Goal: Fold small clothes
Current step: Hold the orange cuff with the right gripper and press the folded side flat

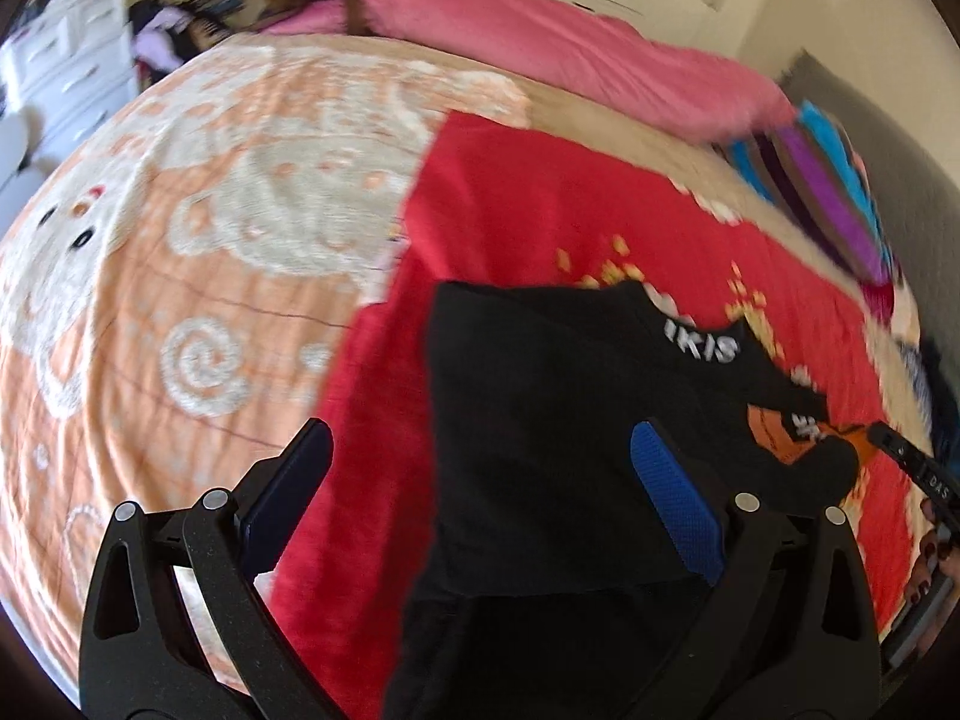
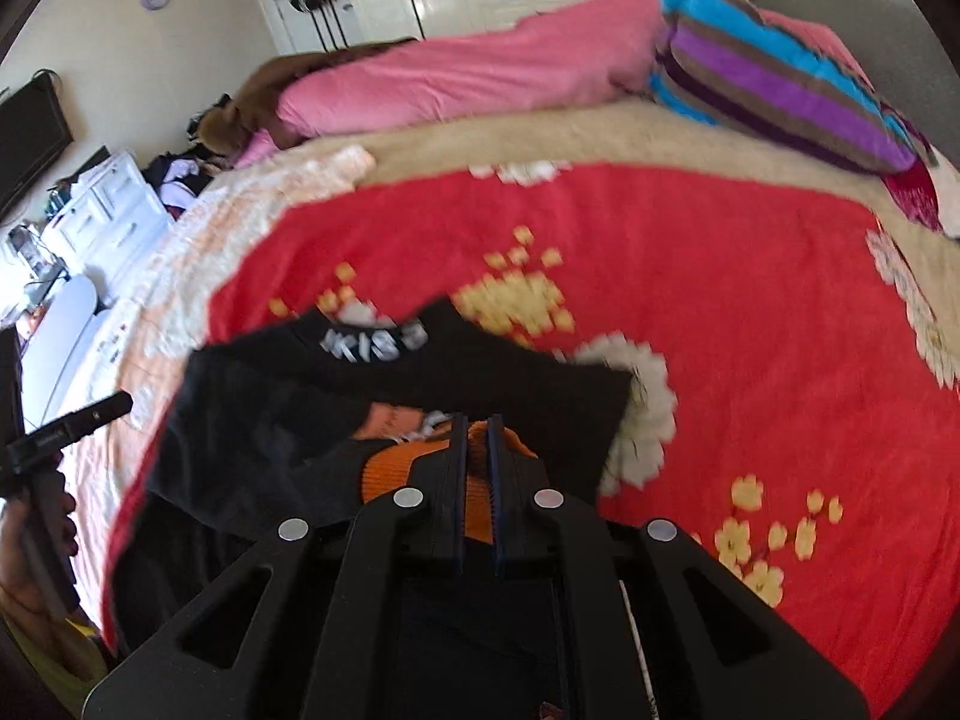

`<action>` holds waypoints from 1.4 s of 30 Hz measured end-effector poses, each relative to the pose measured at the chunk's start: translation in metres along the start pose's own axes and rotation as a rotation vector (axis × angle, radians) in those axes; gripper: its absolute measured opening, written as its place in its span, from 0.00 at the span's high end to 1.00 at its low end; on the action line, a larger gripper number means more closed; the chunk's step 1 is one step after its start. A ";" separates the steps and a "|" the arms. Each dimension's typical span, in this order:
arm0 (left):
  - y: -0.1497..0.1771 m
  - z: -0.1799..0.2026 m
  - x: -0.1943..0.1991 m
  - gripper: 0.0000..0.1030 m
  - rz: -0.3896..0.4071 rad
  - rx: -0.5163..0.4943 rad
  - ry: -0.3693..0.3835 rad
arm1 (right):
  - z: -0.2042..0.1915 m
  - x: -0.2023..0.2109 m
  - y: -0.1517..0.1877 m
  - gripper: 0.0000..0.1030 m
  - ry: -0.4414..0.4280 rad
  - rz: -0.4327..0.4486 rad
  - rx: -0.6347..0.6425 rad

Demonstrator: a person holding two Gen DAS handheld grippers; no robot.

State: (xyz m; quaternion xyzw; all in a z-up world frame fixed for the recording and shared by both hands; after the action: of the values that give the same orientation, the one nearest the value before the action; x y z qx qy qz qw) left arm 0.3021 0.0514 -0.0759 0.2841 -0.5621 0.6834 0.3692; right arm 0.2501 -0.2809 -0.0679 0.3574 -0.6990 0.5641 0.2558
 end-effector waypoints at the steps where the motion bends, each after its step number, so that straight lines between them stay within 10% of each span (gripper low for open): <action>1: 0.002 0.009 -0.003 0.09 0.000 -0.026 0.008 | 0.002 0.000 0.004 0.93 -0.004 0.000 -0.012; 9: 0.023 0.044 -0.039 0.09 -0.071 -0.156 -0.020 | 0.029 -0.009 0.017 0.91 -0.066 -0.028 -0.159; 12: 0.029 0.039 -0.050 0.09 -0.103 -0.156 -0.039 | 0.026 -0.019 0.015 0.68 -0.087 -0.051 -0.172; 20: 0.033 0.029 -0.060 0.09 -0.133 -0.135 -0.057 | 0.025 -0.060 0.022 0.60 -0.037 -0.165 -0.178; 22: 0.033 0.027 -0.062 0.09 -0.140 -0.126 -0.060 | 0.018 -0.063 0.019 0.89 -0.031 -0.166 -0.129; 29: 0.019 0.019 -0.041 0.09 -0.067 -0.090 -0.057 | -0.004 -0.035 -0.016 0.91 -0.041 -0.010 -0.045; 42: 0.006 0.027 -0.019 0.09 0.043 -0.078 -0.023 | 0.028 -0.053 0.001 0.80 0.122 -0.049 -0.061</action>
State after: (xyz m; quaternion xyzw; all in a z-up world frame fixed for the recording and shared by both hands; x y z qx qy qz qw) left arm 0.3069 0.0212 -0.0893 0.2652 -0.5985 0.6655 0.3586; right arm 0.2833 -0.2969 -0.1155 0.3311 -0.6901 0.5568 0.3226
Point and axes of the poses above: each gripper's, at about its wrist camera, not at the fingertips, and x roughly against the way its jaws point, z to its right, y to its underside, the point moved 6 cm from there along -x, roughly the way its jaws point, and after that the axes turned 1 degree about x, right-handed, at the moved point
